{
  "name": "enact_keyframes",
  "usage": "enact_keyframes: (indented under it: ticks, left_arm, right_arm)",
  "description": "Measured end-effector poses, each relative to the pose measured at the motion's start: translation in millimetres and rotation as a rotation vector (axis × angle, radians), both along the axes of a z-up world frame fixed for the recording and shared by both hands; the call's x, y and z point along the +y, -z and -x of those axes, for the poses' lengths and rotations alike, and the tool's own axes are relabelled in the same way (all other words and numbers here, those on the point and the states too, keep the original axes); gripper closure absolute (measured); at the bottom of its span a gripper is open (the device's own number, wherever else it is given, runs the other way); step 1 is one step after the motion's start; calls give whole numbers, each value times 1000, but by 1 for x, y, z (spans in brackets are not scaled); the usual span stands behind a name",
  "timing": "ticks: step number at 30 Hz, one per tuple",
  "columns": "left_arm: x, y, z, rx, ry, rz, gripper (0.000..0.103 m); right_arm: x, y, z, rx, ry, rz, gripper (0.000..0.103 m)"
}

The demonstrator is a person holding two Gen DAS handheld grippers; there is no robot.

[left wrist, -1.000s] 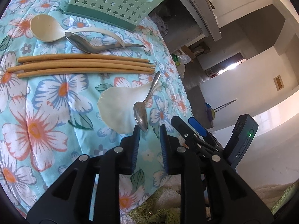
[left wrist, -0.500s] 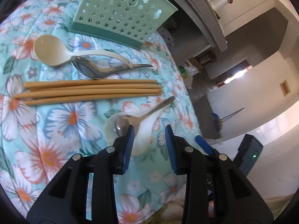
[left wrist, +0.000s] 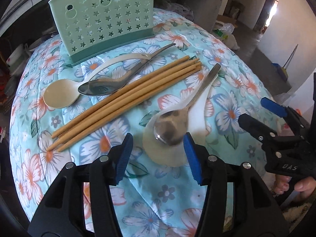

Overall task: Organize utensils
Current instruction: 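Close the left gripper on the metal spoon handle, then put the metal spoon in the green holder with left gripper while right grasps ceramic spoon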

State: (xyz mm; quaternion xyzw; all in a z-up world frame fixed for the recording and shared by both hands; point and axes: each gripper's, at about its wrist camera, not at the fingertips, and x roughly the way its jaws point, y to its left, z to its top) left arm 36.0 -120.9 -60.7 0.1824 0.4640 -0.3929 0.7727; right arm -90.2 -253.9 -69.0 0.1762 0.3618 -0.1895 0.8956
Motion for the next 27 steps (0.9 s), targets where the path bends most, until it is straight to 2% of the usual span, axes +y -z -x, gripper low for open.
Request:
enact_keyframes:
  ticks: [2, 5, 10, 15, 21, 27]
  left_arm:
    - [-1, 0, -2, -9, 6, -9, 57]
    - [-4, 0, -1, -45, 32, -29, 72]
    - [-7, -1, -1, -98, 32, -46, 85]
    - [2, -4, -12, -53, -21, 38, 98]
    - [13, -8, -13, -21, -66, 142, 102]
    - [31, -34, -4, -40, -96, 265, 103]
  right_arm:
    - [0, 0, -1, 0, 2, 1, 6]
    - [-1, 1, -1, 3, 6, -1, 6]
    - [-1, 2, -3, 5, 4, -3, 6]
    - [1, 3, -3, 7, 1, -3, 6]
    - [2, 3, -4, 10, 1, -2, 6]
    - [4, 2, -3, 5, 3, 9, 6]
